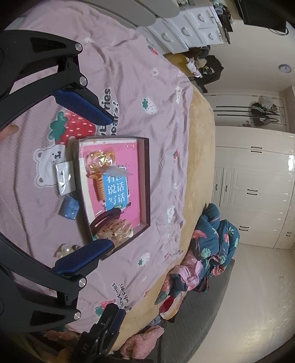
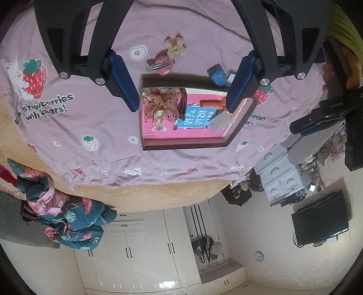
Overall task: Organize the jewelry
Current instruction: 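Open and withdraw both tools from the box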
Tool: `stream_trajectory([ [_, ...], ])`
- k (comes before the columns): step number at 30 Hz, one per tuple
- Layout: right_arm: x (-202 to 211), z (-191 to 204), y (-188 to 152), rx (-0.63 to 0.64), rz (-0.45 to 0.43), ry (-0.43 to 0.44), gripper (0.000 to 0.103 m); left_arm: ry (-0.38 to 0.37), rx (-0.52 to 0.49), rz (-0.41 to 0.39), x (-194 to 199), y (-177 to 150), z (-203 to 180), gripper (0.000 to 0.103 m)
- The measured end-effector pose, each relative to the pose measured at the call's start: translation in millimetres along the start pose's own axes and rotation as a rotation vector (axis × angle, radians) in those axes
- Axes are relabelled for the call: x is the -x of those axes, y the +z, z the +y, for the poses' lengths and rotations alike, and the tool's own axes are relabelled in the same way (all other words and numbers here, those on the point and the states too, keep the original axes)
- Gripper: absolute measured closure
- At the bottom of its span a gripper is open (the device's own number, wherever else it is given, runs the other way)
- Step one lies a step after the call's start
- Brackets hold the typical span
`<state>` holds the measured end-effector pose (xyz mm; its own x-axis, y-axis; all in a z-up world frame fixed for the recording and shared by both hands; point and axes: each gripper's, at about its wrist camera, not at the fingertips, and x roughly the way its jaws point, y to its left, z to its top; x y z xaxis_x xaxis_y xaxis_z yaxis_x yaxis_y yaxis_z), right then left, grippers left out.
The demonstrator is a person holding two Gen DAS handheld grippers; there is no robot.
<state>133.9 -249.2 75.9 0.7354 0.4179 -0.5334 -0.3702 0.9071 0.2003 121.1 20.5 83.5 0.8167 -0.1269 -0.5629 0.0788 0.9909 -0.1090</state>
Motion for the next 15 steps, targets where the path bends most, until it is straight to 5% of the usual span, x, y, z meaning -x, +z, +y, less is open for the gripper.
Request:
stream_trajectory([
  [15, 11.0, 18.8, -23.2, 0.071, 0.040, 0.015, 0.025, 0.039, -0.038, 0.050, 11.3, -35.8, -2.9, 0.009],
])
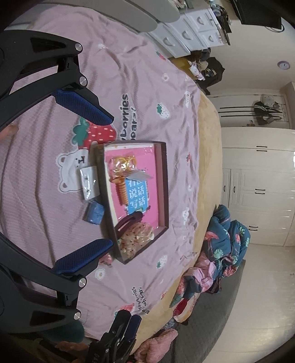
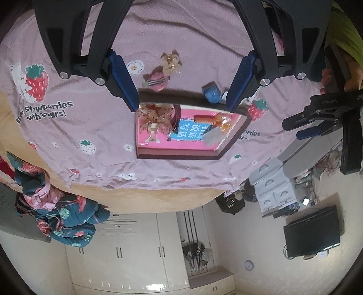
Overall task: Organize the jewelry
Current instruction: 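Open and withdraw both tools from the box, then grasp the pearl claw clip with the right tool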
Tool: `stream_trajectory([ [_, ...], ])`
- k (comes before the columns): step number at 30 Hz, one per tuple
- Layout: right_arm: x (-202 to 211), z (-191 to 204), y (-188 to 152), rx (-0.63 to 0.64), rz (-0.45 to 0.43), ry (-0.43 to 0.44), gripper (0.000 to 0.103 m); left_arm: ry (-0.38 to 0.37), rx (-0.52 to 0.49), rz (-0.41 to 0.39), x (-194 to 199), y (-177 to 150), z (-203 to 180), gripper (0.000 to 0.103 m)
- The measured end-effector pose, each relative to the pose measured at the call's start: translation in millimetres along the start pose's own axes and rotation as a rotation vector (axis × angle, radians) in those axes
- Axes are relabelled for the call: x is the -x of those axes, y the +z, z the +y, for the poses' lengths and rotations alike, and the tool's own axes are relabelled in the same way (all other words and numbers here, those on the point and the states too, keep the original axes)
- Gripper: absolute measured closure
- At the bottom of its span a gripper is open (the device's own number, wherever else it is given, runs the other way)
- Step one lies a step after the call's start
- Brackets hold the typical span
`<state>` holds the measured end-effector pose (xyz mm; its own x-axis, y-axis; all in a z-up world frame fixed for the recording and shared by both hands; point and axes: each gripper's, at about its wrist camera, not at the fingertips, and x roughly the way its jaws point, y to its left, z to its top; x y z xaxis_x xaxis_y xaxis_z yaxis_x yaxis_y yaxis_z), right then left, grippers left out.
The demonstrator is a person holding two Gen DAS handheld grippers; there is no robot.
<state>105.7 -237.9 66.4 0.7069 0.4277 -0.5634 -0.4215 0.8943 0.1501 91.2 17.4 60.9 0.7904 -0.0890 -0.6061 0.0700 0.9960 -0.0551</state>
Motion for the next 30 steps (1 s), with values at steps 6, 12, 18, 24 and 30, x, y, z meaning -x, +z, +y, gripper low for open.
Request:
stream_trajectory([
  [6, -4.1, 4.9, -11.0, 0.008, 0.030, 0.018, 0.023, 0.000, -0.001, 0.027, -2.8, -10.3, -1.6, 0.009],
  [12, -13.4, 7.0, -24.7, 0.014, 0.076, 0.026, 0.023, 0.010, -0.017, 0.065, -10.1, -22.8, -4.2, 0.009],
  [18, -27.7, 6.0, -39.2, 0.020, 0.129, 0.022, 0.023, 0.025, -0.020, 0.109, -21.0, -31.1, -1.4, 0.009],
  [24, -42.4, 3.8, -49.9, 0.017, 0.170, 0.018, 0.023, 0.027, -0.018, 0.146, -33.1, -38.8, -1.4, 0.009],
  [30, -61.8, -4.0, -59.2, -0.007, 0.216, 0.019, 0.023, 0.026, -0.011, 0.191, -51.0, -47.5, -0.6, 0.009],
])
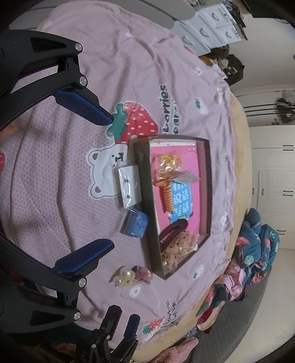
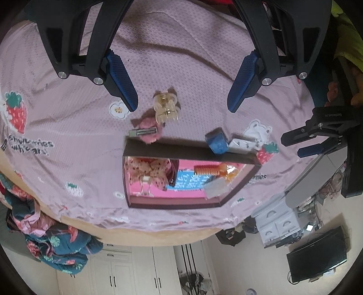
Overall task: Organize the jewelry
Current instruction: 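Grasp the pearl claw clip with the right tool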
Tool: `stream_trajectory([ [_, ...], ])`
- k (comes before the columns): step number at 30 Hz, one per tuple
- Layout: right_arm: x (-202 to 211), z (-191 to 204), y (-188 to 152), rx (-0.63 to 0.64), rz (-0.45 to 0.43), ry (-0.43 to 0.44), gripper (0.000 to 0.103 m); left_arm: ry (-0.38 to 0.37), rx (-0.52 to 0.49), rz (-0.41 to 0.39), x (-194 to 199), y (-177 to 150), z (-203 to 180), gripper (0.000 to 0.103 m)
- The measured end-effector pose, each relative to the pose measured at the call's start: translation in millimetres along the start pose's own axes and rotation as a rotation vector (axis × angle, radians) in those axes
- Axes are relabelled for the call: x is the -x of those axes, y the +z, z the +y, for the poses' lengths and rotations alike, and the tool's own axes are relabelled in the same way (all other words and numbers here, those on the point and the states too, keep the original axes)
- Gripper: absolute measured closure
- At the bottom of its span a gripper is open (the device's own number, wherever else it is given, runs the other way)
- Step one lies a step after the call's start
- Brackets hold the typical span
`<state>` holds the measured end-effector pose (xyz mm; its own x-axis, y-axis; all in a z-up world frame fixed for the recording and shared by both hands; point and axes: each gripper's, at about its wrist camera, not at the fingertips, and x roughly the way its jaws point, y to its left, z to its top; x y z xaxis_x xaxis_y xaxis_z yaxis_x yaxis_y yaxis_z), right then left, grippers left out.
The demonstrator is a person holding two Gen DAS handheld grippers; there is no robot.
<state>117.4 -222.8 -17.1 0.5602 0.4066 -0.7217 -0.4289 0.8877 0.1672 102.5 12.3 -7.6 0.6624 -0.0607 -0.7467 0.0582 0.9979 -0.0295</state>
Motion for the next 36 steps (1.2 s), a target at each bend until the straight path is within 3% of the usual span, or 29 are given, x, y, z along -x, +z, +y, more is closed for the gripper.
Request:
stream_trajectory([
  [9, -39.0, -15.1, -6.5, -0.047, 0.083, 0.001, 0.026, 0.024, 0.016, 0.050, -36.4, -6.7, 3.9, 0.009],
  [14, -60.5, -18.2, -4.3, -0.066, 0.126, 0.026, 0.043, 0.032, 0.033, 0.087, -53.1, -4.5, 8.0, 0.009],
  [17, -70.8, -15.6, -3.2, -0.041, 0.149, 0.029, 0.070, 0.038, 0.034, 0.094, -59.9, -1.0, 6.8, 0.010],
  [34, -61.0, -9.5, -4.0, -0.037, 0.122, 0.116, 0.070, 0.020, 0.062, 0.136, -99.8, 19.4, 2.7, 0.010],
  [36, -59.5, -9.9, -3.6, -0.038, 0.118, 0.118, 0.070, 0.017, 0.070, 0.147, -104.5, 19.8, 3.3, 0.015],
])
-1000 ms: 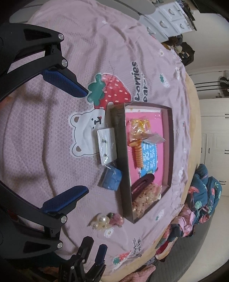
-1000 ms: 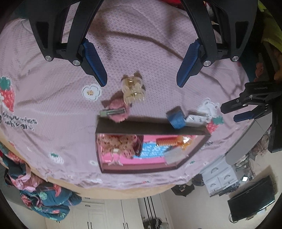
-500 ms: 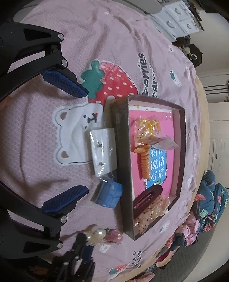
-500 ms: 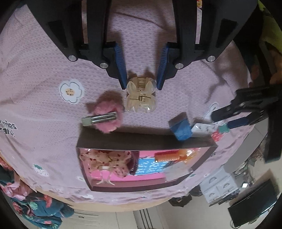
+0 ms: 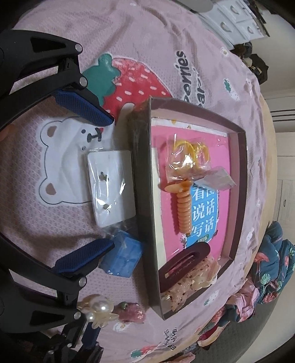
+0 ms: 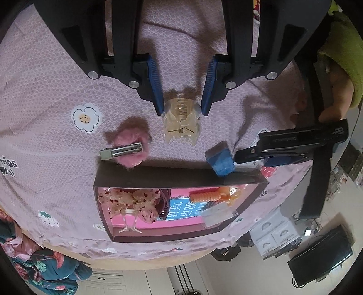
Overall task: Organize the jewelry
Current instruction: 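Grasp the white earring card with the left tool while the right tool lifts the claw clip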
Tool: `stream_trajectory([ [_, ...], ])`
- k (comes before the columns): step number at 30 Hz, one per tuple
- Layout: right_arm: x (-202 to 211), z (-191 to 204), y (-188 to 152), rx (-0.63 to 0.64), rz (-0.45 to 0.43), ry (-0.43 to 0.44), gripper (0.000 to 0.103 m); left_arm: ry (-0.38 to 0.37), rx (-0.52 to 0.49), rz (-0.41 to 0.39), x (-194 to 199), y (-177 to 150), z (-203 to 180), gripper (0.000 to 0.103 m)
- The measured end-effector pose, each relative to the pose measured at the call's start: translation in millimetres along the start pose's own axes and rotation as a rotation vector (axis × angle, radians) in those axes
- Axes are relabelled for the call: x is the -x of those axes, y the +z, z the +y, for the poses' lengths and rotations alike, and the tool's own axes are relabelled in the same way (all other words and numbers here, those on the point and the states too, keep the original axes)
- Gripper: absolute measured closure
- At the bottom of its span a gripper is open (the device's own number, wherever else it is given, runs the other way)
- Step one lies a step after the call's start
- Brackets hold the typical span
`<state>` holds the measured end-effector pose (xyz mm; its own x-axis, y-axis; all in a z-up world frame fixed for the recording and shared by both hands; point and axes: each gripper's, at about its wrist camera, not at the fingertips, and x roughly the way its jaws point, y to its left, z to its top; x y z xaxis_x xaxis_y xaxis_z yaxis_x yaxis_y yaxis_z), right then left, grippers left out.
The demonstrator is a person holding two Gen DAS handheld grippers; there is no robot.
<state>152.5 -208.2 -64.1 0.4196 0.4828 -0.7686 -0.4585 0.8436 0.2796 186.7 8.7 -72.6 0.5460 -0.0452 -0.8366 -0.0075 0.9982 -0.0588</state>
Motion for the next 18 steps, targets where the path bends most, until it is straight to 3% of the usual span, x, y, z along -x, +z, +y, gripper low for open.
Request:
stream_trajectory([
  [6, 4.0, 2.4, 0.9, 0.003, -0.014, 0.009, 0.070, -0.005, -0.010, 0.011, -1.7, -0.5, -1.1, 0.041],
  [18, 14.3, 17.3, 3.3, 0.036, -0.046, 0.032, 0.071, -0.024, 0.022, -0.026, 26.1, -8.9, 13.7, 0.043],
])
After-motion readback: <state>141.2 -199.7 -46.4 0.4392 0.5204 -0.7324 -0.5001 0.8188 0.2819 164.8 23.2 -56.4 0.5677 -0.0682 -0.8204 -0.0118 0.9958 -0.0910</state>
